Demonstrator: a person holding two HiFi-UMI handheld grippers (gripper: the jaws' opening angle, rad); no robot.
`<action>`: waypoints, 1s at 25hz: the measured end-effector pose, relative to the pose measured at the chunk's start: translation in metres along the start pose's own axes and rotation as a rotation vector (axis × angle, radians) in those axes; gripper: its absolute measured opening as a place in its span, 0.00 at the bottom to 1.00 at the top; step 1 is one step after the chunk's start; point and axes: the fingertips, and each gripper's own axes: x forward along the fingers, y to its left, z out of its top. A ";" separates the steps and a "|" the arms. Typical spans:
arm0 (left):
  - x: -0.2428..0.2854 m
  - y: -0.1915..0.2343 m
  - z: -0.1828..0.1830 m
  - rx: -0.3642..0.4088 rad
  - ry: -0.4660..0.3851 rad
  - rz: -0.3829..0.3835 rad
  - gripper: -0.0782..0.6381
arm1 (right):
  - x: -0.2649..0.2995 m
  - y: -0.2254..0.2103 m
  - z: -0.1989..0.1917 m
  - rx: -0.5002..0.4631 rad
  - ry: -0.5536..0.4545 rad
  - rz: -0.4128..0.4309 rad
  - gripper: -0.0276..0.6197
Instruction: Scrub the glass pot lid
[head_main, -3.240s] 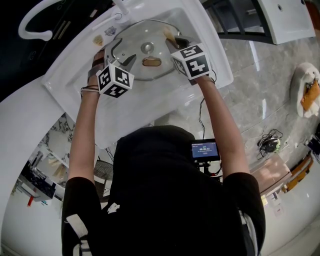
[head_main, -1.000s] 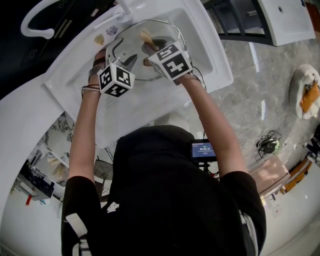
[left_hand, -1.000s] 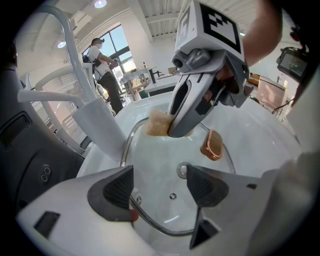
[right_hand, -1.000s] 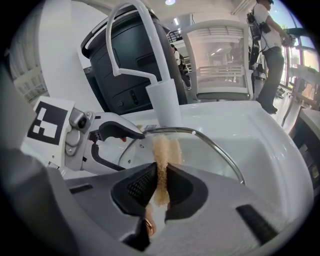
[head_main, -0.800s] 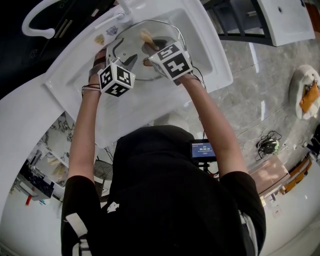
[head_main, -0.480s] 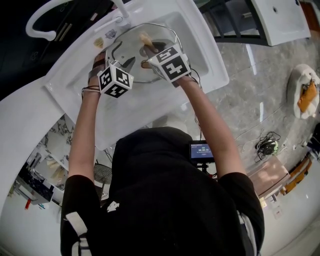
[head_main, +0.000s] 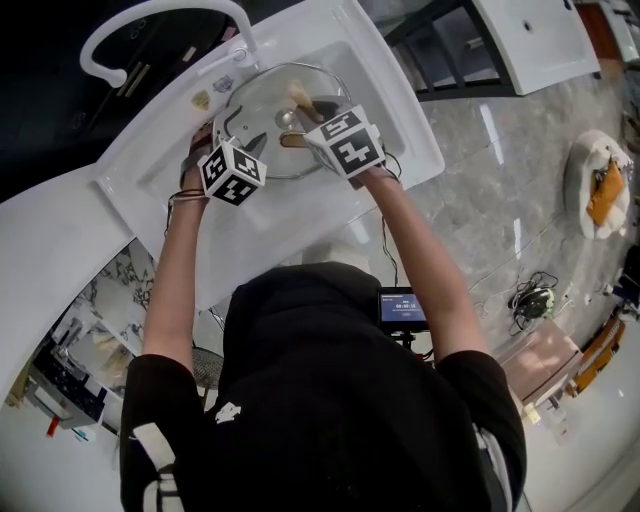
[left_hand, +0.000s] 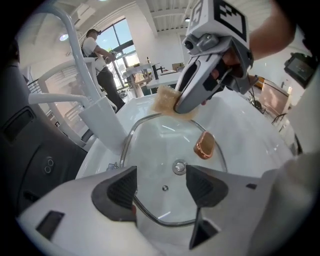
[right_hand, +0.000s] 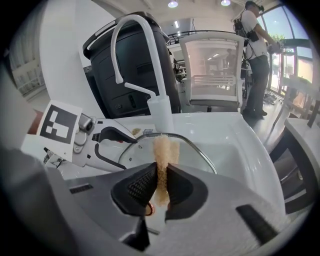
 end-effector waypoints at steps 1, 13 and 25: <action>-0.004 0.000 0.002 -0.014 -0.005 -0.004 0.53 | -0.005 0.000 0.001 -0.001 -0.001 -0.007 0.08; -0.077 0.015 0.044 -0.178 -0.173 0.106 0.24 | -0.070 0.009 0.006 -0.011 -0.065 -0.128 0.08; -0.169 0.006 0.083 -0.222 -0.386 0.147 0.14 | -0.137 0.041 0.025 -0.006 -0.208 -0.240 0.08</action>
